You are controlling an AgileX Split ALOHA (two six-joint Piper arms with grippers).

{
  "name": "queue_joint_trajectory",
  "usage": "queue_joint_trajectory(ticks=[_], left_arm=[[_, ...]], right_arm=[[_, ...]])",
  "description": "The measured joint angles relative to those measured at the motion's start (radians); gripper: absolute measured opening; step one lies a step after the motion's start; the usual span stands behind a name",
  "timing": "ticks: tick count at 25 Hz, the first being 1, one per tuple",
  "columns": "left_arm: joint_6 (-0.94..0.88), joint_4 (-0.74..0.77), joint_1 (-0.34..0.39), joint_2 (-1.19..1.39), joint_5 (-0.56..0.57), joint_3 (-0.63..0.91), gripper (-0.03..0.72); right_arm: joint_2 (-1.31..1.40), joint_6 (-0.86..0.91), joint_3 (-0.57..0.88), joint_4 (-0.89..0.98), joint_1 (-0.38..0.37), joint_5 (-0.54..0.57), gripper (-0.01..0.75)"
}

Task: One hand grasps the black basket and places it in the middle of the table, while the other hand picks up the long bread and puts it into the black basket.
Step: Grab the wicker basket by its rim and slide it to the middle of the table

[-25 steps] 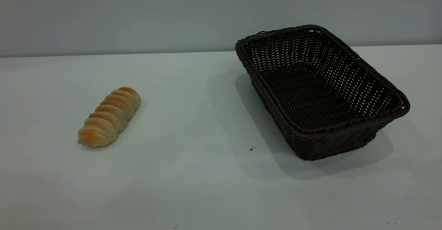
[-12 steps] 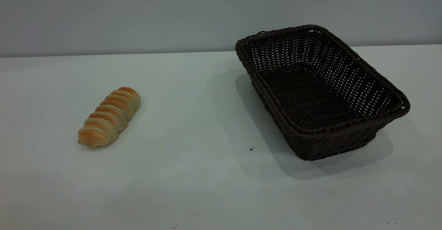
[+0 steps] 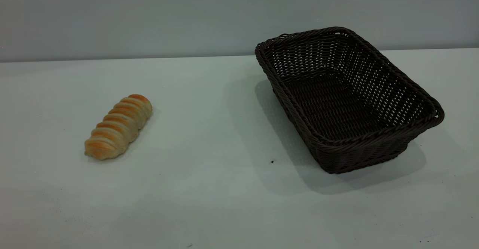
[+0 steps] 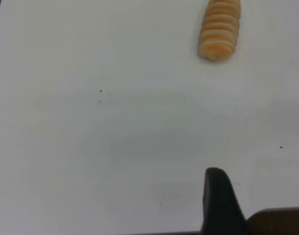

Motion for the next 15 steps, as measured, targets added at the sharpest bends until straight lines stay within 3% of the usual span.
queue_joint_trajectory(ticks=[15], left_arm=[[0.020, 0.000, 0.000, 0.000, -0.031, -0.010, 0.449]], right_arm=[[0.020, -0.049, -0.006, 0.008, 0.000, 0.015, 0.480]])
